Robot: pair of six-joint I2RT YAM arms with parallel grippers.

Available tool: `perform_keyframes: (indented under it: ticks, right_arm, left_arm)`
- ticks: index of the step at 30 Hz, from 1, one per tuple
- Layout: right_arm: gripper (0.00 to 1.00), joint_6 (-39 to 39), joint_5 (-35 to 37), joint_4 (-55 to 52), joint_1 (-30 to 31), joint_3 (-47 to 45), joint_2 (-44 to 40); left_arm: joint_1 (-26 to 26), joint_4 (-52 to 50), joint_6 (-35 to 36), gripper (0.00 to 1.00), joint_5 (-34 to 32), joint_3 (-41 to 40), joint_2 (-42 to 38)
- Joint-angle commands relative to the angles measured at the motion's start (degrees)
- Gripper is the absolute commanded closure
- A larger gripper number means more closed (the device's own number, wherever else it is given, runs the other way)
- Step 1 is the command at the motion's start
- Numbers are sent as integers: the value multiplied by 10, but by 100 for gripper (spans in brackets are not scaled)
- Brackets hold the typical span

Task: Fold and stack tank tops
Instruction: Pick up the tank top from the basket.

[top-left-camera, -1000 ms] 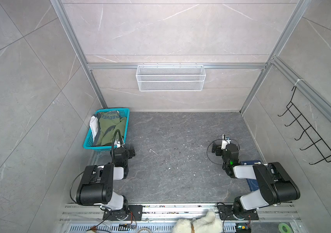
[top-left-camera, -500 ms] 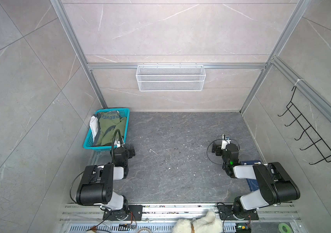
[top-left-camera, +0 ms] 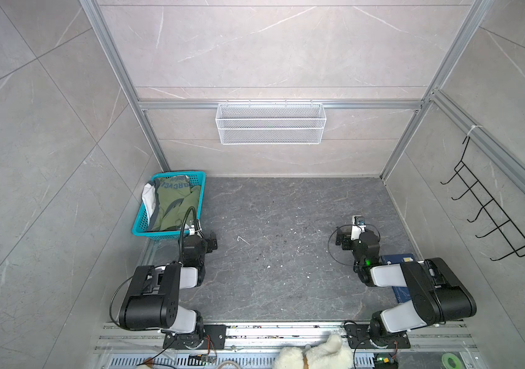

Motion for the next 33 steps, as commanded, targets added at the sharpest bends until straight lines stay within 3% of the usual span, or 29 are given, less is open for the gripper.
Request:
perform_keyframes:
  ticks: [1,7,11,16,20,26,33]
  right_arm:
    - [1,-16,-15,40,8,-13,-20]
    - [1,-21,15,-17,26,-26,-115]
    - [1,-9,8,-190,45,8,-255]
    - [1,62,-52,-387,49,83,-404]
    - [1,155,-30,-582,49,198,-456]
    - [0,274,93,-789,48,314,-480]
    - [0,240,-18,-833,48,345,-488]
  left_arm:
    - [-30,9,40,0,-21,0,-52]
    - [-101,-155,45,0,-77,35,-198]
    - [-120,-285,-62,0,-63,79,-297]
    - [-121,-450,-217,0,-41,166,-345]
    - [-120,-612,-302,0,-28,271,-344]
    - [-103,-664,-339,0,29,350,-325]
    - [-45,-813,-328,0,-49,515,-151]
